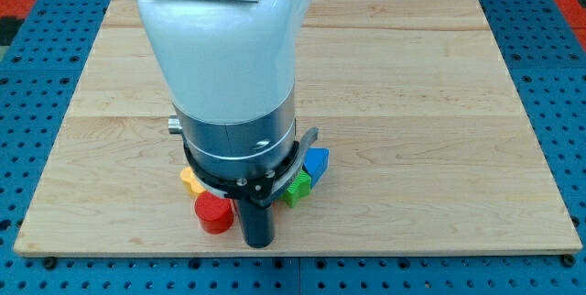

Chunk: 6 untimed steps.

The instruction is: Push the red circle in between the yellow heart and red star

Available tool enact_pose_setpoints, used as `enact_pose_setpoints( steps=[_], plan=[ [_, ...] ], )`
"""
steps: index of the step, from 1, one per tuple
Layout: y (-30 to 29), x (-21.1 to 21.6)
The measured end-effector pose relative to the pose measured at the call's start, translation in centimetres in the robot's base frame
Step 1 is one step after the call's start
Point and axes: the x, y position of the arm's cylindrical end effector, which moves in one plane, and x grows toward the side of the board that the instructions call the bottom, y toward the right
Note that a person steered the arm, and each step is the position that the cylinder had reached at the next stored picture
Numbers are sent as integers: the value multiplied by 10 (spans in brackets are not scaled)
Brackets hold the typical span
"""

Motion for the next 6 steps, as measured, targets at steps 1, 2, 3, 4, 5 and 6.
enact_pose_setpoints(
  steps=[1,2,3,4,5,6],
  plan=[
    [-9,13],
    [-49,14],
    [-68,9],
    [-68,7],
    [-67,-1],
    [-55,-10]
  ],
)
